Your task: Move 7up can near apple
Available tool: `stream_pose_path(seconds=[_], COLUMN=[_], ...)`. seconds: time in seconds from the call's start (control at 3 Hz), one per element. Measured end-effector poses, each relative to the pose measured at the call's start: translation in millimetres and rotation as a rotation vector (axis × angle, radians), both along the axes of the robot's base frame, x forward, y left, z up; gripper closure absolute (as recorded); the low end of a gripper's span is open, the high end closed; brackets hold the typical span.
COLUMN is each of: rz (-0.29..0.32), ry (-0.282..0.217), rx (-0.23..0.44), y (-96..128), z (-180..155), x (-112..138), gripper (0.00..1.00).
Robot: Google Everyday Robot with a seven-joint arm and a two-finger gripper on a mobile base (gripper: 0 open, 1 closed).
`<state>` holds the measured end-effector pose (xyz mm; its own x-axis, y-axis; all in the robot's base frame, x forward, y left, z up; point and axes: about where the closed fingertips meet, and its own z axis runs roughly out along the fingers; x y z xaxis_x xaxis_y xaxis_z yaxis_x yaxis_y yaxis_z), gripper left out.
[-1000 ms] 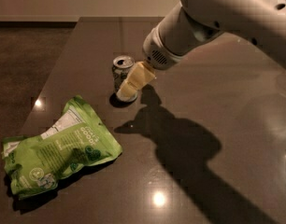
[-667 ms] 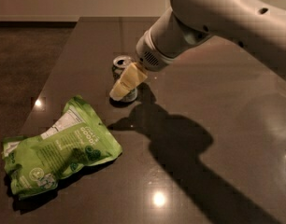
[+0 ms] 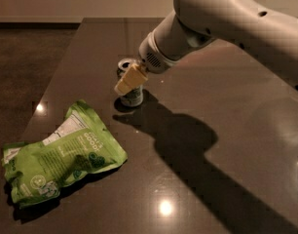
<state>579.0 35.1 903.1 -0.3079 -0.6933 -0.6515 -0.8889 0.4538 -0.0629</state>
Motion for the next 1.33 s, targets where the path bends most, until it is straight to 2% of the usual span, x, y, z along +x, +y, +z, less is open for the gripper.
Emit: stream_pose_path(seconds=[0.33,1.0,1.33], rz=[-0.012,-0.093,-0.135], ry=[0.002,-0.024,-0.048], rx=[0.034,0.076,0.075], y=[-3,-33,-48], z=[6,20,21], x=[3,26,44], gripper=[0.52,0.97,1.00])
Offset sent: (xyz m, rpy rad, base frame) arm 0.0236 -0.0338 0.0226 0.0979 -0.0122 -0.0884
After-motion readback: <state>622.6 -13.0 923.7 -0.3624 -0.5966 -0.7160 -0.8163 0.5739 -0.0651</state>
